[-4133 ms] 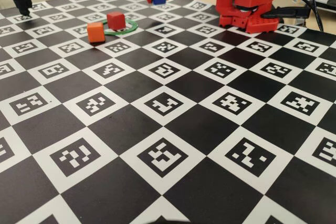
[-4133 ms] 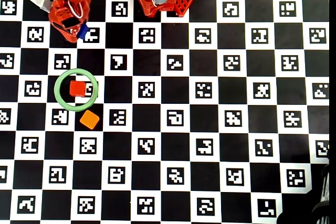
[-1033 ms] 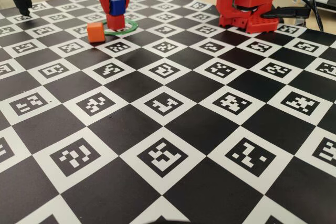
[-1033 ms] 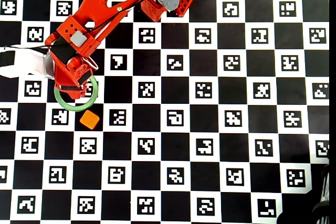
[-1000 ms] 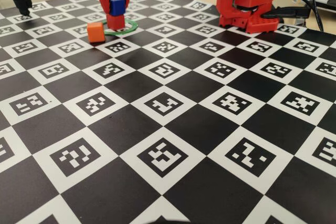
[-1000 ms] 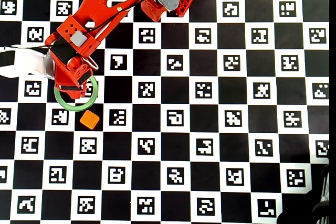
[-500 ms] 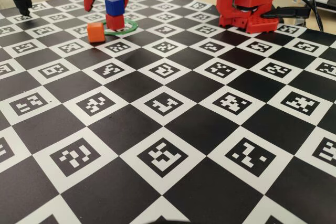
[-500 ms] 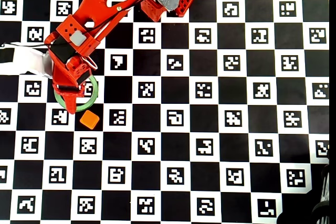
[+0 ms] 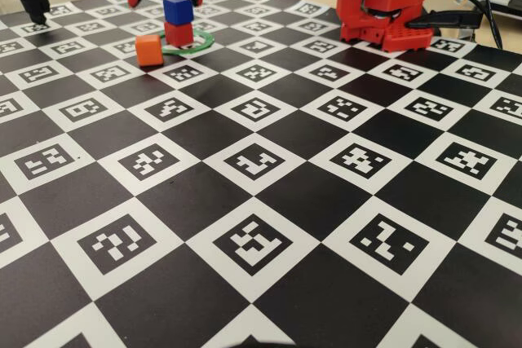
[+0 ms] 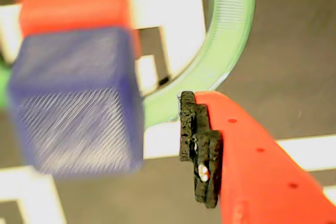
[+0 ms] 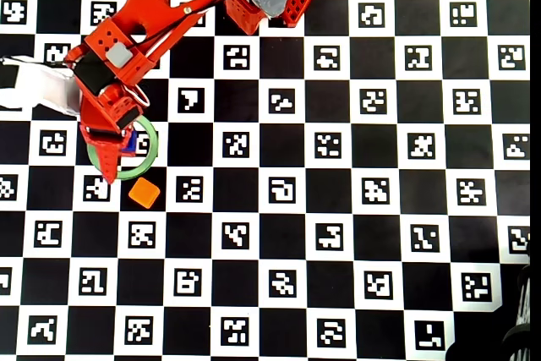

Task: Grab the red cube then put it in the green circle then put the blue cube on top and finally the orange cube on top

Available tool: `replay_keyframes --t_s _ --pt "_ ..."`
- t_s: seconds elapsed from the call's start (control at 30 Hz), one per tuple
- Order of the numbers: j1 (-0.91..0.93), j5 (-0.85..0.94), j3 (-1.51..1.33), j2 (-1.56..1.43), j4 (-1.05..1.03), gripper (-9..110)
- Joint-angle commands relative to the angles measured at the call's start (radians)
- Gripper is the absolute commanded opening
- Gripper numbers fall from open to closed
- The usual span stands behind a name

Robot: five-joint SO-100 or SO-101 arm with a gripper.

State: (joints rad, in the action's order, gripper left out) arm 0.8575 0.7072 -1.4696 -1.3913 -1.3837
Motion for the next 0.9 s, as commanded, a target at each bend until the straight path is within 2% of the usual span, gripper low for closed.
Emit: replay_keyframes --t_s 0.0,0.37,0.6,0.87 --pt "0.014 -0.048 0.161 -0.132 -0.077 54" --pt "-0.086 -0.341 0.511 -0.130 -0.374 54" --pt "-0.202 -0.509 0.624 -0.046 -0.391 54" --pt "-0.268 -0.594 0.641 0.018 -0.333 54"
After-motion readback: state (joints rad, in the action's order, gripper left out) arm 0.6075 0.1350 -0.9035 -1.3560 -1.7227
